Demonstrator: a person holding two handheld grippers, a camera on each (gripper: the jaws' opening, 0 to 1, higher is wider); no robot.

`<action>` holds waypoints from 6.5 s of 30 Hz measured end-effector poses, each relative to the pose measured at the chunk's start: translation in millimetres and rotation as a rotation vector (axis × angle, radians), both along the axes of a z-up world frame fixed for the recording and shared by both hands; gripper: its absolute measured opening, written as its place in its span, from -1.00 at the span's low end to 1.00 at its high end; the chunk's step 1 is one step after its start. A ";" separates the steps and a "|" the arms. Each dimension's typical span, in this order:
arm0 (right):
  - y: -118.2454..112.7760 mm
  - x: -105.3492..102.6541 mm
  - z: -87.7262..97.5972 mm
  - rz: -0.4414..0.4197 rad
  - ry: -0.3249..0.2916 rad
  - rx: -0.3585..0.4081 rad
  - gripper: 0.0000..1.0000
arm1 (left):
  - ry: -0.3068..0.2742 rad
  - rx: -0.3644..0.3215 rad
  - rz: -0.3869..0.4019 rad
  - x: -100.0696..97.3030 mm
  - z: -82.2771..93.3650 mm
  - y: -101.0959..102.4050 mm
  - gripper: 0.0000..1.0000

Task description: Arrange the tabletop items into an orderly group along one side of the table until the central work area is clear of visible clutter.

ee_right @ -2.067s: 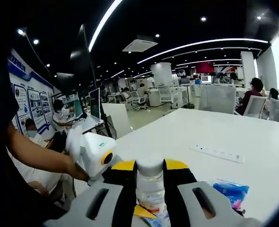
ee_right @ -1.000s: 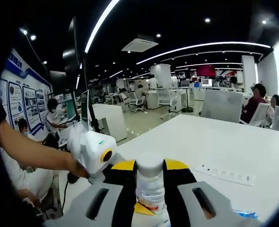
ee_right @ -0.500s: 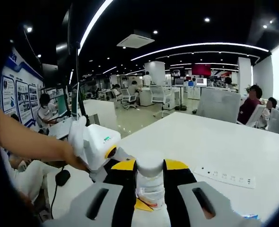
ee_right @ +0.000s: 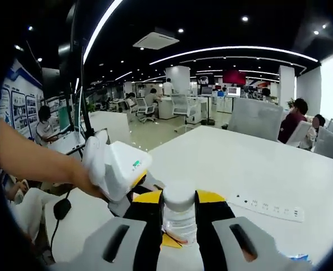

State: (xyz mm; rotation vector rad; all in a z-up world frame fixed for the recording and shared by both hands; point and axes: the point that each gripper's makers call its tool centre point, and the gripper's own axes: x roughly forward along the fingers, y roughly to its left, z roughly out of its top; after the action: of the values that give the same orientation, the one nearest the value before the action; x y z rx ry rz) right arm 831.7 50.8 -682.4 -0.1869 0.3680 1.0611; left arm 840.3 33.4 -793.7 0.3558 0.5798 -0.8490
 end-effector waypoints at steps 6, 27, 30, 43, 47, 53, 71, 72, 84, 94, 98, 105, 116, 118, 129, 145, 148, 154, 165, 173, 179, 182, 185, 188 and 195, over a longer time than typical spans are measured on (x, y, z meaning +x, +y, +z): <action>4.8 5.4 -12.2 -0.021 0.022 -0.019 -0.69 | 0.030 0.011 -0.022 3.6 -12.6 6.2 -0.29; 24.5 3.7 10.7 0.005 -0.029 0.097 -1.00 | 0.109 0.004 -0.085 5.2 -35.8 17.4 -0.28; 25.3 0.9 5.5 0.038 -0.119 0.028 -1.00 | 0.108 -0.002 -0.084 5.9 -35.1 16.1 -0.27; 17.7 4.9 -5.5 0.024 -0.063 0.017 -1.00 | 0.109 0.022 -0.106 4.6 -35.7 16.2 -0.24; 13.8 5.1 -9.3 0.022 -0.060 0.011 -1.00 | 0.102 0.032 -0.104 3.3 -31.2 16.8 -0.23; 7.3 4.4 -10.9 0.018 -0.046 0.008 -0.67 | 0.079 0.029 -0.090 1.8 -13.7 20.1 -0.25; -52.7 -13.7 -10.7 0.004 0.009 0.012 0.31 | 0.000 -0.021 0.254 -26.2 44.5 24.6 0.01; -57.1 -15.0 -10.8 0.005 0.011 0.009 0.35 | -0.003 -0.018 0.263 -29.3 46.3 23.1 0.04; -148.2 -37.7 -12.1 0.087 0.031 -0.036 0.54 | -0.019 -0.012 0.434 -78.1 61.7 -11.9 0.27; -240.1 -28.3 -27.4 0.066 0.116 -0.038 0.56 | -0.053 -0.078 0.493 -110.8 73.9 -62.0 0.37; -268.4 -30.8 -35.7 0.076 0.129 -0.065 0.55 | -0.076 -0.086 0.508 -120.0 83.0 -75.0 0.44; -308.8 -29.9 -34.5 0.092 0.110 -0.098 0.57 | -0.091 -0.075 0.528 -135.9 90.8 -86.5 0.53; -333.8 -42.3 -49.6 0.181 0.141 -0.210 0.50 | -0.079 -0.089 0.578 -154.9 95.7 -99.9 0.73; -335.3 -49.0 -57.2 0.236 0.166 -0.249 0.48 | -0.077 -0.095 0.582 -157.5 95.7 -102.3 0.79; -331.8 -68.3 -81.3 0.455 0.209 -0.371 0.25 | -0.088 -0.106 0.602 -167.9 94.6 -108.9 0.97; -325.2 -73.4 -123.4 0.642 0.352 -0.467 -0.32 | -0.111 -0.138 0.637 -183.8 94.1 -107.6 0.96; -324.0 -70.7 -125.2 0.629 0.382 -0.458 -0.40 | -0.096 -0.126 0.636 -185.4 89.0 -107.4 0.96; -327.4 -66.2 -132.8 0.603 0.413 -0.461 -0.52 | -0.101 -0.129 0.619 -183.2 87.4 -111.6 0.90; -332.1 -65.0 -129.4 0.591 0.398 -0.447 -1.00 | -0.086 -0.122 0.586 -175.4 86.6 -112.8 0.89; -333.6 -72.0 -125.5 0.575 0.427 -0.432 -0.83 | -0.075 -0.131 0.564 -169.1 83.3 -114.7 0.88; -337.0 -70.3 -128.8 0.556 0.462 -0.428 -0.58 | -0.084 -0.138 0.558 -165.5 85.5 -115.2 0.87; -337.5 -71.5 -136.1 0.557 0.485 -0.444 -0.49 | -0.087 -0.144 0.562 -166.0 85.8 -115.1 0.86; -336.2 -74.6 -141.7 0.580 0.506 -0.453 -0.49 | -0.080 -0.157 0.574 -167.6 84.0 -113.7 0.85; -335.0 -75.4 -145.8 0.607 0.508 -0.466 -0.58 | -0.082 -0.177 0.591 -168.0 86.0 -111.9 0.84; -334.0 -79.4 -143.7 0.652 0.520 -0.458 -0.74 | -0.090 -0.165 0.599 -169.2 87.7 -107.4 0.83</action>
State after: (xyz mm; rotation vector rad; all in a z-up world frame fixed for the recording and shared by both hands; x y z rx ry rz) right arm 752.3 -283.2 -826.1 -0.4621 1.0715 1.6600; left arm 671.1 -74.0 -706.0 0.0572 0.4893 -0.2981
